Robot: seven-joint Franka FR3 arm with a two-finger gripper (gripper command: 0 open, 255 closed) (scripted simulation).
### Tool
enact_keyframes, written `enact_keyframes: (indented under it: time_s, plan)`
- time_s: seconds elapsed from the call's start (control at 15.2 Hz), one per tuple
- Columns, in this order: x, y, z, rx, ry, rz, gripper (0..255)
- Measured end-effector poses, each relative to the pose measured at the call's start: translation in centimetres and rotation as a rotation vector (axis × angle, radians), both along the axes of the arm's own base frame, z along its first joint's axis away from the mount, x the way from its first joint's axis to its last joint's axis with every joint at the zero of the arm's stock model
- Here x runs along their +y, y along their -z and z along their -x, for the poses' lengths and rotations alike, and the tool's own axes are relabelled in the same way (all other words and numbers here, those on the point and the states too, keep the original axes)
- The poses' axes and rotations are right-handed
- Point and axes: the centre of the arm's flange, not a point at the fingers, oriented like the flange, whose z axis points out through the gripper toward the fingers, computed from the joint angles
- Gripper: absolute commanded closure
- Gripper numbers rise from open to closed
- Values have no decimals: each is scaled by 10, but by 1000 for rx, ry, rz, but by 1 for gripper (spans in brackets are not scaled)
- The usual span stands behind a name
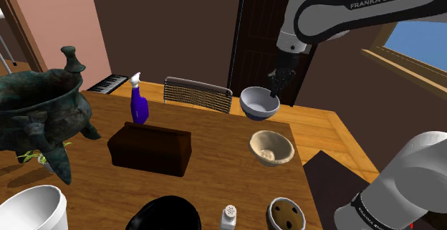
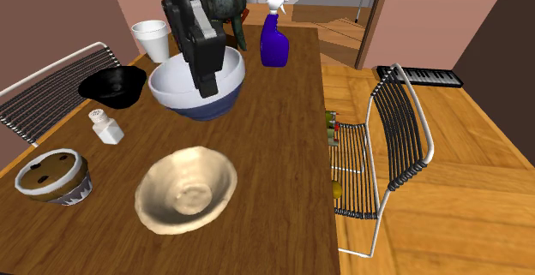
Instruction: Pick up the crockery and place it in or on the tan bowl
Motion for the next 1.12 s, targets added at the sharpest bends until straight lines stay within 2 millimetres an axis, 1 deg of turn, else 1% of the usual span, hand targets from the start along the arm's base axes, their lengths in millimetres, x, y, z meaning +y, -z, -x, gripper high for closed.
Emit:
enact_keyframes:
  time_s: [0.26,0.4,0.46,0.53,0.73,1.12]
  plan:
    - [-26,-6,40,0,0,1,255]
    - [-38,-11,67,0,0,1,255]
    - [-44,-10,77,-1,0,0,255]
    - [-48,-5,81,0,0,-1,255]
    - [-50,9,86,0,-1,-1,255]
    - [-51,40,87,1,-1,-1,255]
